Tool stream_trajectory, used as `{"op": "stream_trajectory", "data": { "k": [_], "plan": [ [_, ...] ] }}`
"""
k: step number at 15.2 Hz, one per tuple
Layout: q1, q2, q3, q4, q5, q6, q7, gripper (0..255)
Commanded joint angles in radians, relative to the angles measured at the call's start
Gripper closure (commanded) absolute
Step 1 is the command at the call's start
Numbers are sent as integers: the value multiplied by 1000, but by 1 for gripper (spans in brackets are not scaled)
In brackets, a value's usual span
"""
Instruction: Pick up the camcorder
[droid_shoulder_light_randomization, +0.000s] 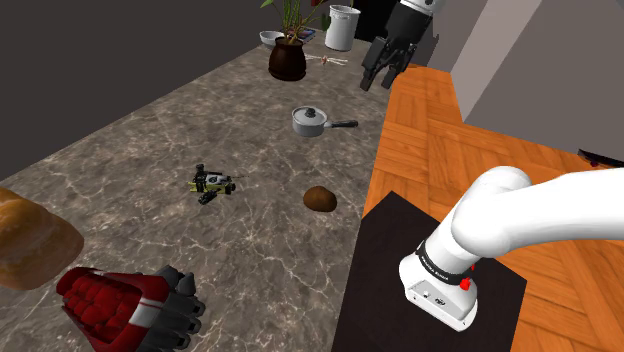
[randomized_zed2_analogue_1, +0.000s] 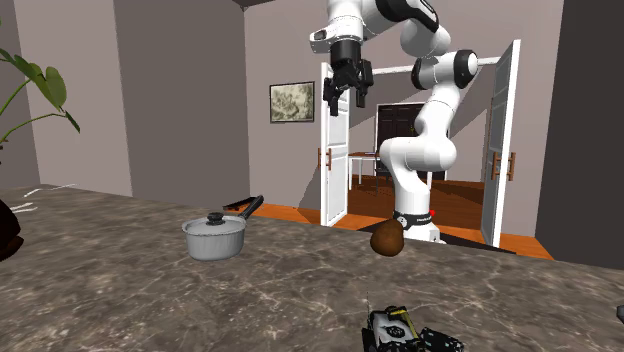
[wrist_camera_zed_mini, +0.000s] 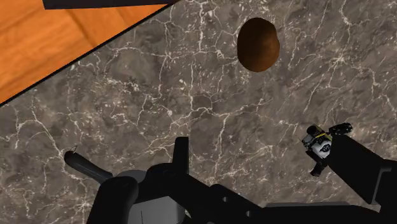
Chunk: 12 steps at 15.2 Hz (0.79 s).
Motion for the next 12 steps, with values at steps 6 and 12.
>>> {"op": "stream_trajectory", "data": {
  "k": [6,12],
  "plan": [
    [57,153,21,11,15,119,-76,0],
    [119,348,52,57,31,241,-165,0]
  ]
}}
